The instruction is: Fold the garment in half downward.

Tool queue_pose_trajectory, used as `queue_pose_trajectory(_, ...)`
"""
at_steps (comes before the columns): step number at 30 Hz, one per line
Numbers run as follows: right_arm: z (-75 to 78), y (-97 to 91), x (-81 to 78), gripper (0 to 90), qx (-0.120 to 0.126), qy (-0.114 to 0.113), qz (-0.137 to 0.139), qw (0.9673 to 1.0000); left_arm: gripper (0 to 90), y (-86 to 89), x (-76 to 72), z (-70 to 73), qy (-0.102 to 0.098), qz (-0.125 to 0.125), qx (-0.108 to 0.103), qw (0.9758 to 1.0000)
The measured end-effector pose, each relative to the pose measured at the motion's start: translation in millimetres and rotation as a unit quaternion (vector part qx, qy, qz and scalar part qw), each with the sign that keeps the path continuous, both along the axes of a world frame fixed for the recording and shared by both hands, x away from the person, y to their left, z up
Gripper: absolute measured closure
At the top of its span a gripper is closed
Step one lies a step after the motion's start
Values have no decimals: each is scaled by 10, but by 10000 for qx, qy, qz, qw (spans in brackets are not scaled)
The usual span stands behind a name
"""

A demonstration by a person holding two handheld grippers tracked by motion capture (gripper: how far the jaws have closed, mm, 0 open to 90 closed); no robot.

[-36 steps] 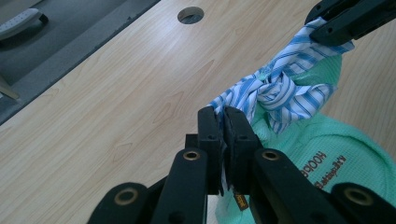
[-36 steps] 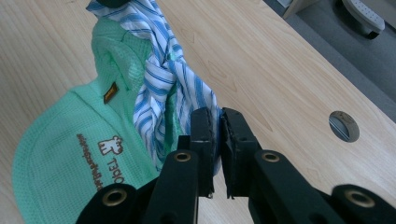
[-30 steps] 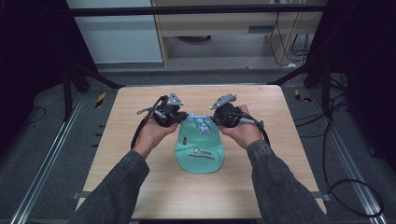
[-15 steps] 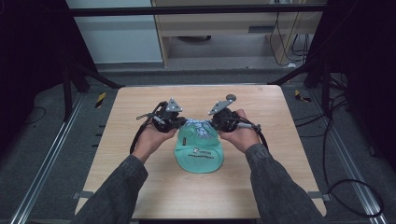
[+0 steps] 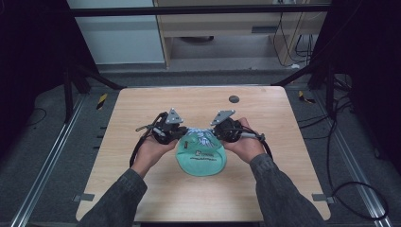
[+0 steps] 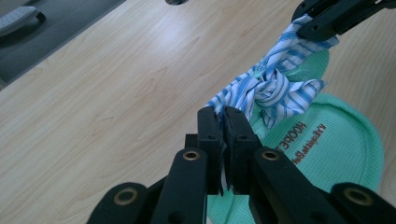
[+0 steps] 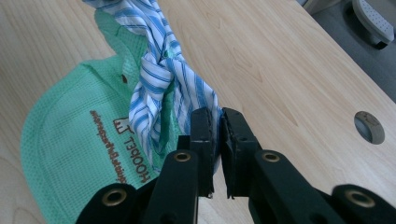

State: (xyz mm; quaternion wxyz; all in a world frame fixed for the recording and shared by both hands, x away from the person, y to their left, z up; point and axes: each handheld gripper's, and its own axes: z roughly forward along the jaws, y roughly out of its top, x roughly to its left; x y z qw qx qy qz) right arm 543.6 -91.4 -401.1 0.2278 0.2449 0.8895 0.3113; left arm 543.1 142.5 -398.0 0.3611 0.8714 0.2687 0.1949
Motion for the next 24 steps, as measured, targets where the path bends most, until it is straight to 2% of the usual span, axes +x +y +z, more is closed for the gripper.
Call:
queue_pose_trajectory(8,-132,20,-118,834,-51,-41,39,10000,863,19,-95,-94,34,-12,-67,10000)
queue_pose_trajectory(12,-193,22,-160,833,-38,23,99,9999,863,29,-109,-133,66,-12,-44,10000)
queue_pose_trajectory(16,-226,20,-195,831,-23,46,157,9999,862,39,-139,-181,96,-4,-121,9999)
queue_pose_trajectory(24,-267,-15,-245,829,-56,76,180,9998,854,16,-208,-247,94,-67,-82,9999)
